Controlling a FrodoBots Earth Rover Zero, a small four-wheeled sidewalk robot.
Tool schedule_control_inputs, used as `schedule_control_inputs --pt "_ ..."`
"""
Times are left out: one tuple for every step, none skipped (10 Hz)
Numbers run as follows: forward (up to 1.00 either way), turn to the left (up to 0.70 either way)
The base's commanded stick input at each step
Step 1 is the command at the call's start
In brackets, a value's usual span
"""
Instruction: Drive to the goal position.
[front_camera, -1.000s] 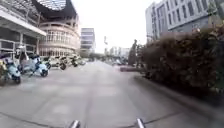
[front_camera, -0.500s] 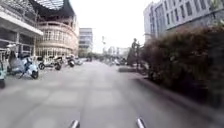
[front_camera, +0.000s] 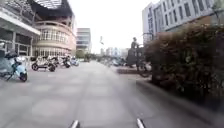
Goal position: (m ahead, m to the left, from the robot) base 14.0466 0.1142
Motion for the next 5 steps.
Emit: schedule_control_inputs --pt "0.70 0.00" --pt "0.70 0.00" --pt "0.70 0.00" --pt "0.70 0.00" --pt "0.70 0.00"
